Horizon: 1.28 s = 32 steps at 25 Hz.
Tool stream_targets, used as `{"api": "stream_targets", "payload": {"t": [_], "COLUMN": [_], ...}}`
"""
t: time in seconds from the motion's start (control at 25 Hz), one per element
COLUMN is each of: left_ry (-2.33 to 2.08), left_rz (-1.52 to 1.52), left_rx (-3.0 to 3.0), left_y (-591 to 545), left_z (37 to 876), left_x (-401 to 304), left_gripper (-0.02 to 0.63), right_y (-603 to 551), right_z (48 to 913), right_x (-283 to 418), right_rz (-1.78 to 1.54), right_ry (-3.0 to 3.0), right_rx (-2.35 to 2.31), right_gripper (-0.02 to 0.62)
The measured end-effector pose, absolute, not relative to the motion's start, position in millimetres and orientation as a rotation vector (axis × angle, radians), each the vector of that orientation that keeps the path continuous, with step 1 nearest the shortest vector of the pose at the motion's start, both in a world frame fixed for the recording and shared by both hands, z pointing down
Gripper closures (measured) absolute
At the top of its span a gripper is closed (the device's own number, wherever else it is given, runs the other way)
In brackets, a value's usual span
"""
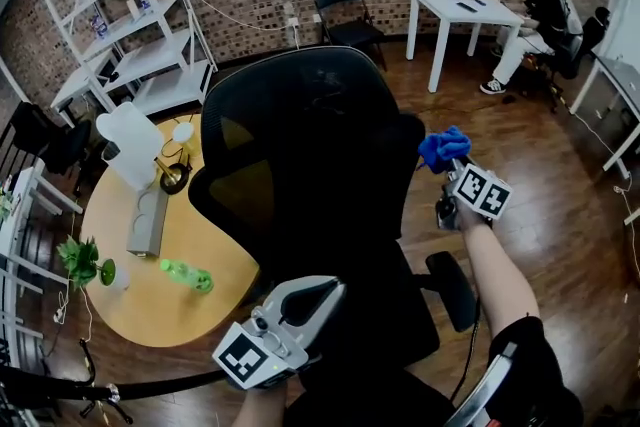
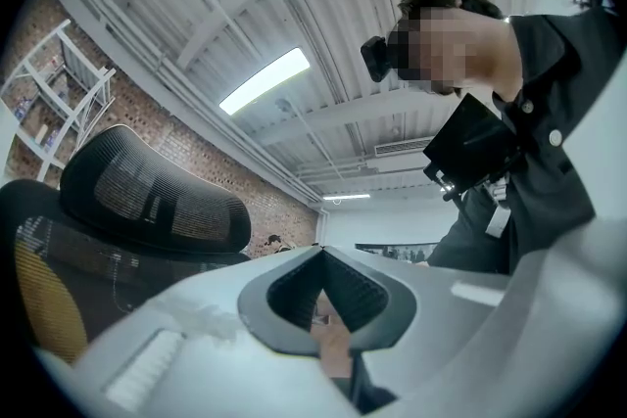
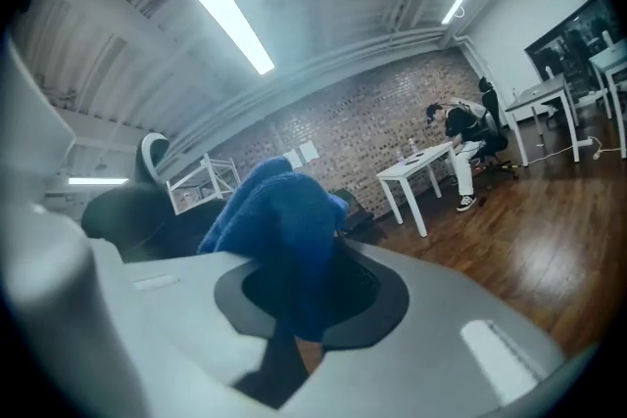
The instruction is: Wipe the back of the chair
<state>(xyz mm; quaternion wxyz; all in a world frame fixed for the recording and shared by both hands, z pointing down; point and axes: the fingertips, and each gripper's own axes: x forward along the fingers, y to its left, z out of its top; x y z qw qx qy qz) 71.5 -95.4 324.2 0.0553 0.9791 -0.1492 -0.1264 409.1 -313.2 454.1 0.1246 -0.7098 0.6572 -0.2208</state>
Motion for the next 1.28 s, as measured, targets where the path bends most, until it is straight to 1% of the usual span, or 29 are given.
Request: {"api": "stream_targets", "payload": {"t": [0.16,0.24,0.32,0.72,1.28], "left_ry": [-0.461,-0.478,-0.501,-0.683,-1.028], "left_rz": [-0.387,-0.398,-0.4,-0.423,-0.437], "left_rx": [2.951,2.943,2.939,2.908,2.835], "left_y": [-93,-92,-90,-84,-60], "left_z": [329,329,330,331,326], "left_x": [68,64,59,9,-66], "left_gripper": [0.604,0.604,0.604,0.604,0.604], "right_y": [-297,-296,-302,-340,-332], "right_z": [452,442,437,462,481], "right_x": [423,418,399,234,-3], "right_rz": [-0.614,-0.555,-0.519,-0.543,-0.554], "right_ry": [1.775,1.738,1.779,2.221,2.748], "right_rx": [-2.144,-2.169,-2.16,-1.998,-1.481], "right_gripper": [0.54,0.54,0.54,0.54,0.54]}}
